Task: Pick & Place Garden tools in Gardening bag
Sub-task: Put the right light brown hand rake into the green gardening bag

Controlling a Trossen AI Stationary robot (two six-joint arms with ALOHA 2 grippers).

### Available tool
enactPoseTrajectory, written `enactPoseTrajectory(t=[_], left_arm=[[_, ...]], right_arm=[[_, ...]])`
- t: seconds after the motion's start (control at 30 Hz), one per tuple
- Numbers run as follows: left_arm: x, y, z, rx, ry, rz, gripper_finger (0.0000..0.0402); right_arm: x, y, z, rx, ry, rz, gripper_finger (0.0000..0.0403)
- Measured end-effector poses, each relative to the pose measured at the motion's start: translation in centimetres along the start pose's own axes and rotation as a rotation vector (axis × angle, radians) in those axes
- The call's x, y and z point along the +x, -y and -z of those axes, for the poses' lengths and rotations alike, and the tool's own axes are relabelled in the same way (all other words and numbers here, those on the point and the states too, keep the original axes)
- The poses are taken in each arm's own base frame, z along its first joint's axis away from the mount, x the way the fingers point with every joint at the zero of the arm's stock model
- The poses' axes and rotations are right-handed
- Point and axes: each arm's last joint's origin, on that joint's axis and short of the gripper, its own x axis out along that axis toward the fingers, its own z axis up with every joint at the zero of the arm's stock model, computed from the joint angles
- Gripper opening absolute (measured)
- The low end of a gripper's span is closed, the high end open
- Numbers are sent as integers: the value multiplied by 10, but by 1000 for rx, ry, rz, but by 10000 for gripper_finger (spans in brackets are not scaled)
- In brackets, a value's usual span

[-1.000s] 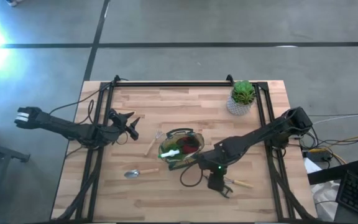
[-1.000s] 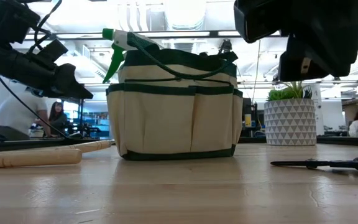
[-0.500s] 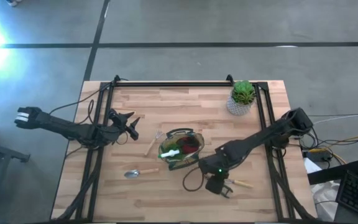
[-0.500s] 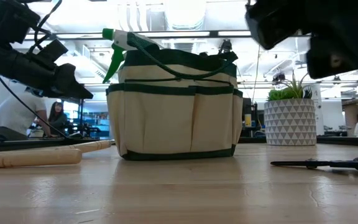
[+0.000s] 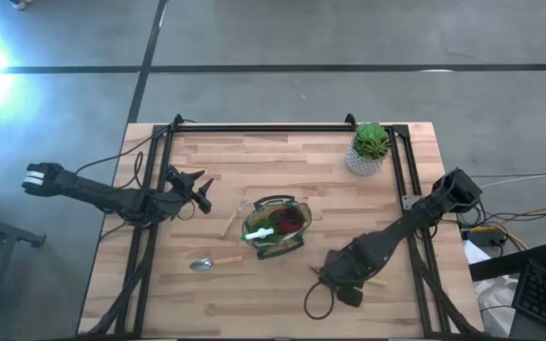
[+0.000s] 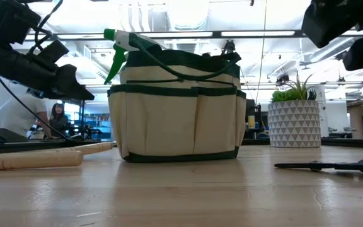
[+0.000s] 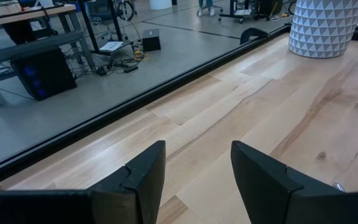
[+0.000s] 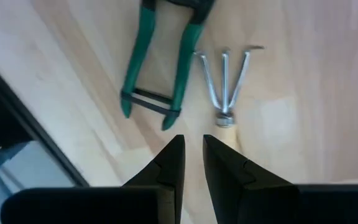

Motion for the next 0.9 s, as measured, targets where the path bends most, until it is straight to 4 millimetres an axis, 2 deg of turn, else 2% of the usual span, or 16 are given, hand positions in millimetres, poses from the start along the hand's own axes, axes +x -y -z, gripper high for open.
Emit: enactPoseTrajectory(t=[0.3, 0.63, 0.9], left_arm=[[0, 0, 0, 0, 0, 0, 186], [0, 0, 0, 0, 0, 0, 186], [0, 0, 0, 0, 0, 0, 186]], right_arm=[[9, 4, 6, -20, -1, 52, 56], [33, 14, 18, -18, -31, 92, 111], [53, 22, 18, -1, -6, 54, 128]])
